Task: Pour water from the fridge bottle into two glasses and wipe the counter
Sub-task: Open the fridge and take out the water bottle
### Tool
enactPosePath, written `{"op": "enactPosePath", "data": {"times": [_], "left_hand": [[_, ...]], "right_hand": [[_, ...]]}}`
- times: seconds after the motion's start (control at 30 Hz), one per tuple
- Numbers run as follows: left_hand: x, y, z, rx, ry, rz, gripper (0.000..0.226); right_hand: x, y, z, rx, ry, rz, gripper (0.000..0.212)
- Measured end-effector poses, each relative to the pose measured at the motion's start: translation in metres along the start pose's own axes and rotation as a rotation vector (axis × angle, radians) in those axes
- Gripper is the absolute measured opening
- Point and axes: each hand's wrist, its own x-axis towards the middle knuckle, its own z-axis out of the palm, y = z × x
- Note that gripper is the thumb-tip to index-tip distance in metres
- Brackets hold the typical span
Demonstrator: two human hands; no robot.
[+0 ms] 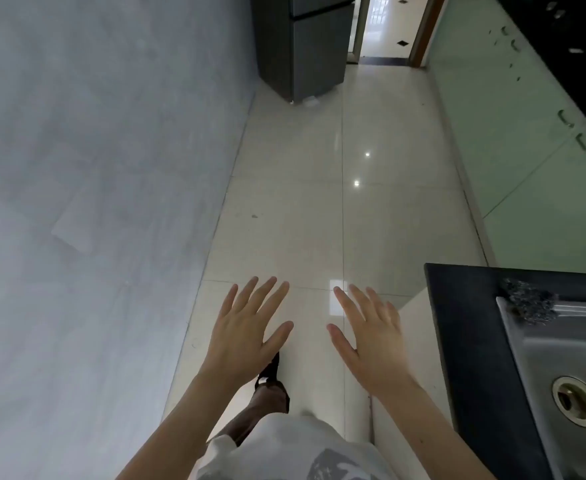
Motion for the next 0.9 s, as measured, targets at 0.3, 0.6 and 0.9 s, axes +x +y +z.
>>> {"op": "enactPosePath", "data": {"times": [0.3, 0.6, 0.9], "left_hand": [[0.092, -0.055, -0.004, -0.032, 0.024, 0.032, 0.061], [0.232, -0.120, -0.048, -0.046, 0.064, 0.078, 0.064], [0.367, -0.134, -0.043, -0.074, -0.025, 0.134, 0.062]], "right_hand": [[0.098, -0.013, -0.004, 0.072, -0.034, 0.047, 0.064], [0.245, -0.036, -0.031, 0.083, -0.008, 0.057, 0.070], [0.353, 0.007, -0.041, 0.105, -0.031, 0.143, 0.064]]}}
